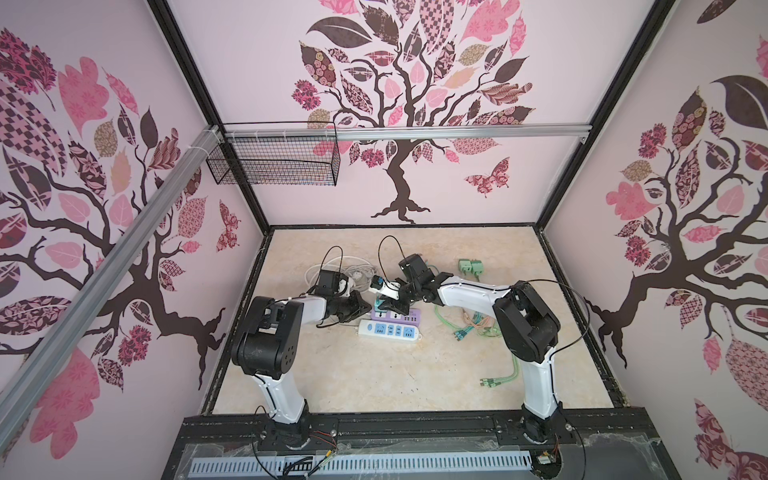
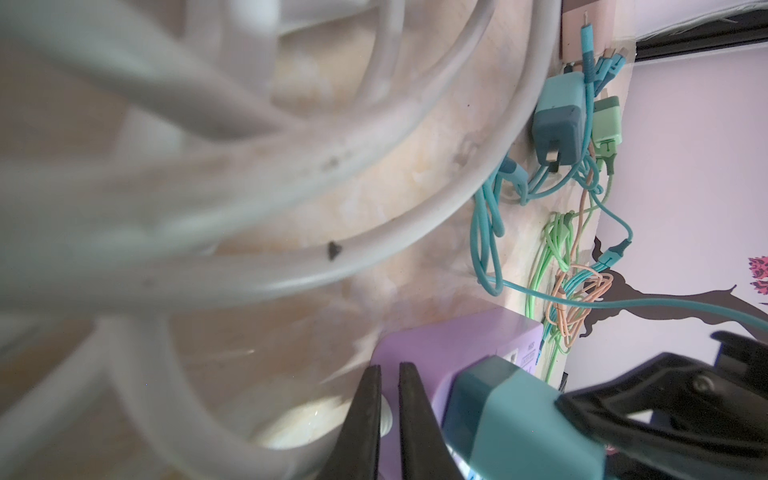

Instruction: Insert the plug

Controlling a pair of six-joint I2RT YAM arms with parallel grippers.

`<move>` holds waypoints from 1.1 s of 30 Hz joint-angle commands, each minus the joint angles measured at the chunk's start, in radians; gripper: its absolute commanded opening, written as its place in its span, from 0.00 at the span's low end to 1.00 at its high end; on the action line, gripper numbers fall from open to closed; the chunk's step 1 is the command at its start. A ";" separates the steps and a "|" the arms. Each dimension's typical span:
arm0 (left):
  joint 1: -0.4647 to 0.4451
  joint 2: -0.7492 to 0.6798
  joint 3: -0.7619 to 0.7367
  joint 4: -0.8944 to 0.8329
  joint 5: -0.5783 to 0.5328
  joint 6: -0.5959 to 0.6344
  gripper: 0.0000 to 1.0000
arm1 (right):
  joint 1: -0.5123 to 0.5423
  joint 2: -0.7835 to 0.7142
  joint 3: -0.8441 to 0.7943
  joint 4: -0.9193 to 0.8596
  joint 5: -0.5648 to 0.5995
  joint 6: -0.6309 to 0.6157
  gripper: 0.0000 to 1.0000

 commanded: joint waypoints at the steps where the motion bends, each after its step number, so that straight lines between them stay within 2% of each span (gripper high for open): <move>1: 0.013 -0.002 0.012 0.003 0.002 -0.001 0.13 | -0.004 0.083 -0.041 -0.103 0.125 -0.035 0.01; 7: 0.046 -0.082 -0.019 0.004 0.007 -0.030 0.13 | -0.004 0.077 -0.072 -0.086 0.136 -0.034 0.02; 12: 0.085 -0.231 -0.032 -0.076 -0.029 -0.031 0.25 | -0.004 0.053 -0.058 -0.074 0.135 -0.025 0.06; 19: 0.156 -0.406 -0.044 -0.202 -0.055 0.001 0.33 | -0.004 -0.035 -0.048 -0.040 0.109 0.000 0.17; 26: 0.163 -0.489 -0.051 -0.274 -0.071 0.019 0.34 | -0.003 -0.098 -0.032 -0.027 0.071 0.029 0.39; 33: 0.168 -0.556 -0.050 -0.312 -0.081 0.027 0.37 | -0.005 -0.110 -0.041 -0.039 0.056 0.048 0.49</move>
